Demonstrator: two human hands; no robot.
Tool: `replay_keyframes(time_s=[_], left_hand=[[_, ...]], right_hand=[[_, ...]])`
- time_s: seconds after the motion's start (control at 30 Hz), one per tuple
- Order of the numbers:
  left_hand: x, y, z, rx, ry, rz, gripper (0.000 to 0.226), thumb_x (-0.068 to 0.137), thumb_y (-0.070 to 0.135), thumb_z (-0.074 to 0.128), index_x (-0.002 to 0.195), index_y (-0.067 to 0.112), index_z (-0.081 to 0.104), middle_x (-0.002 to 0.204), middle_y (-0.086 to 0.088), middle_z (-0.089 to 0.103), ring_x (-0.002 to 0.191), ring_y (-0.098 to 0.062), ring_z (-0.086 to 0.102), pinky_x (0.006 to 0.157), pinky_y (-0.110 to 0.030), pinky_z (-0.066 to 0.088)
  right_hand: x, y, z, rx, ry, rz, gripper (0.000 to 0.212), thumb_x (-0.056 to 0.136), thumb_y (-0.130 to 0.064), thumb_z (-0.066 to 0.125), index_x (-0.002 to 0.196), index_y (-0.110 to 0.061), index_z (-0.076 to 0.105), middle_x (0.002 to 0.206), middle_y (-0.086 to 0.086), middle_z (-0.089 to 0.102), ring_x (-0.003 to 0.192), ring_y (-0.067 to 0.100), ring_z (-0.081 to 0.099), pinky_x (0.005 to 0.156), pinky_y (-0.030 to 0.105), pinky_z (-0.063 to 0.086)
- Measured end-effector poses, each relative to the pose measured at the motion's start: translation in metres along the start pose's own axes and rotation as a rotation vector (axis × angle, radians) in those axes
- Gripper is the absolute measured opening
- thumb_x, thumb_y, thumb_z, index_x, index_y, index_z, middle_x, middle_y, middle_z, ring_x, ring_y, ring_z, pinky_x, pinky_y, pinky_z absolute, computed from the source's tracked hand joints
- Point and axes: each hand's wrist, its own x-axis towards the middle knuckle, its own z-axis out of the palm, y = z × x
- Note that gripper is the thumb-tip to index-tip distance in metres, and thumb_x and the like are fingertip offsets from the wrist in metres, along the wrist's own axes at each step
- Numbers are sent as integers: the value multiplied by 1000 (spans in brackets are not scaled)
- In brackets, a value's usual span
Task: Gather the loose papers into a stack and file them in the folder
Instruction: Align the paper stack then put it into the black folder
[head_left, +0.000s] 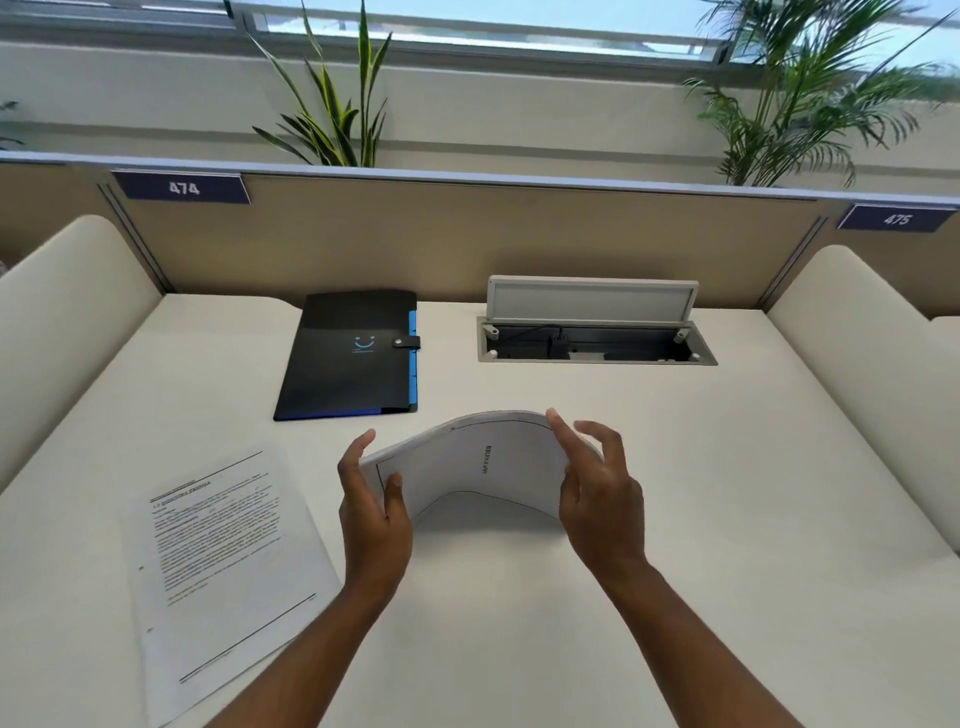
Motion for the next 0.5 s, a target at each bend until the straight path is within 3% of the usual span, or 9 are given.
replay_keyframes(time_s=[0.1, 0.2, 0.3, 0.37, 0.4, 0.43, 0.5], left_hand=[[-2, 0, 1, -6, -2, -8, 60, 96, 5, 56, 141, 36, 33, 129, 17, 44, 112, 13, 51, 77, -1, 46], [-3, -1, 0, 0, -9, -22, 60, 95, 5, 57, 139, 38, 33, 128, 17, 45, 112, 15, 50, 80, -4, 48], [0, -5, -2, 15, -28, -35, 54, 95, 16, 59, 136, 40, 34, 126, 14, 47, 112, 11, 52, 79, -5, 49], [2, -9, -2, 25, -38, -93, 49, 93, 30, 59, 135, 37, 35, 124, 10, 50, 108, -2, 56, 74, -5, 50], [3, -11, -2, 37, -45, -130, 50, 92, 36, 59, 136, 33, 36, 123, 8, 52, 107, -7, 56, 78, -9, 50], [3, -15, -1, 47, -57, -168, 52, 91, 39, 59, 137, 28, 38, 123, 5, 54, 109, -12, 56, 83, -16, 52], [4, -19, 0, 54, -84, -220, 52, 90, 40, 58, 135, 19, 44, 119, 0, 58, 111, -22, 58, 90, -32, 54]], right_hand=[[-2, 0, 0, -38, -24, 16, 79, 84, 13, 63, 149, -32, 56, 125, 2, 60, 47, 18, 47, 40, 23, 40], [-2, -2, 0, -42, 1, 8, 79, 83, 10, 64, 148, -33, 56, 127, 0, 57, 48, 18, 48, 40, 25, 43], [0, -1, -1, 57, 64, 16, 80, 84, 5, 70, 152, -32, 50, 126, -3, 57, 70, 13, 60, 51, 22, 52], [-1, 4, 0, 384, 88, 194, 85, 83, -1, 77, 154, -30, 42, 127, -8, 63, 103, 6, 65, 74, 13, 53], [-2, 6, 1, 604, 47, 349, 87, 82, -2, 82, 153, -31, 42, 127, -10, 67, 112, 6, 65, 84, 15, 54], [-3, 8, 3, 789, -29, 510, 82, 81, -3, 85, 149, -29, 48, 125, -9, 71, 116, 9, 67, 91, 22, 55], [-6, 11, 12, 917, -164, 717, 49, 82, -5, 86, 125, -21, 70, 113, -4, 79, 112, 25, 72, 92, 37, 59]])
